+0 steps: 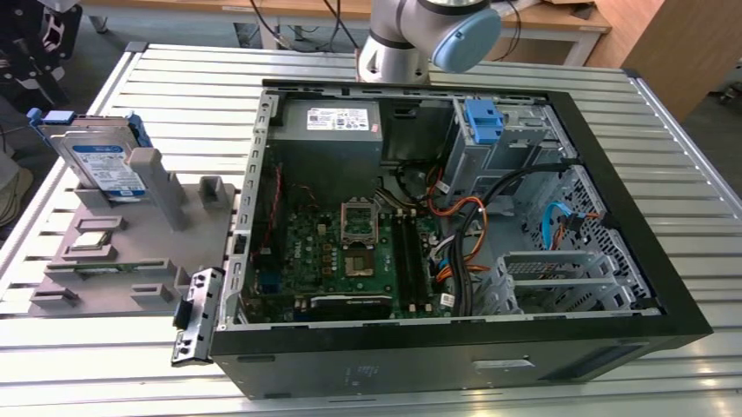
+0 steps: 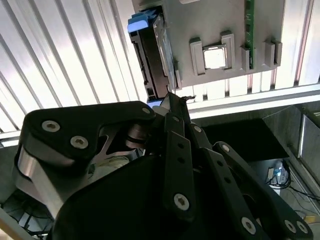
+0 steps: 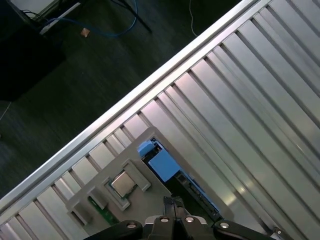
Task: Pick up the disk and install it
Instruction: 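Pick up the disk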
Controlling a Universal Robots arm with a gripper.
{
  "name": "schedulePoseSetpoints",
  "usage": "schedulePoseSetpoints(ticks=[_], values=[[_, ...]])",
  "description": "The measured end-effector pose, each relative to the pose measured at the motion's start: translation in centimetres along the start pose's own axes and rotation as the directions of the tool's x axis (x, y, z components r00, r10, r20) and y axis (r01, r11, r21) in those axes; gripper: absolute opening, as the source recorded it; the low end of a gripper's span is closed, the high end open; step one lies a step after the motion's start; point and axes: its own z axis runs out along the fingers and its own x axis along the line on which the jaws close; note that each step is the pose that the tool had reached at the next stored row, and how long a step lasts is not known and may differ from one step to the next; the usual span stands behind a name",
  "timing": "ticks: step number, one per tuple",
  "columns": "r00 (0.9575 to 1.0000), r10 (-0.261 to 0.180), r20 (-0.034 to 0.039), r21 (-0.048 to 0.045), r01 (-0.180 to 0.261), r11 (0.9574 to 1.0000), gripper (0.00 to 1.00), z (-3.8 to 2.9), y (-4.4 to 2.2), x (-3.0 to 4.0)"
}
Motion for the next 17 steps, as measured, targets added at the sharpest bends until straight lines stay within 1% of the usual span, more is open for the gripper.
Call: schedulePoseSetpoints(ticks=[4, 8, 13, 17], values=[[0.9993, -0.036, -0.0007, -0.0021, 0.036, 0.9993, 0.11, 0.0, -0.04, -0.03], [0.9972, -0.074, -0.0014, -0.0044, 0.074, 0.9972, 0.11, 0.01, -0.07, -0.06], [0.9921, -0.125, -0.0022, -0.0073, 0.125, 0.9921, 0.11, 0.01, -0.1, -0.08], [0.986, -0.167, -0.0021, -0.0102, 0.167, 0.9859, 0.11, 0.02, -0.12, -0.1]])
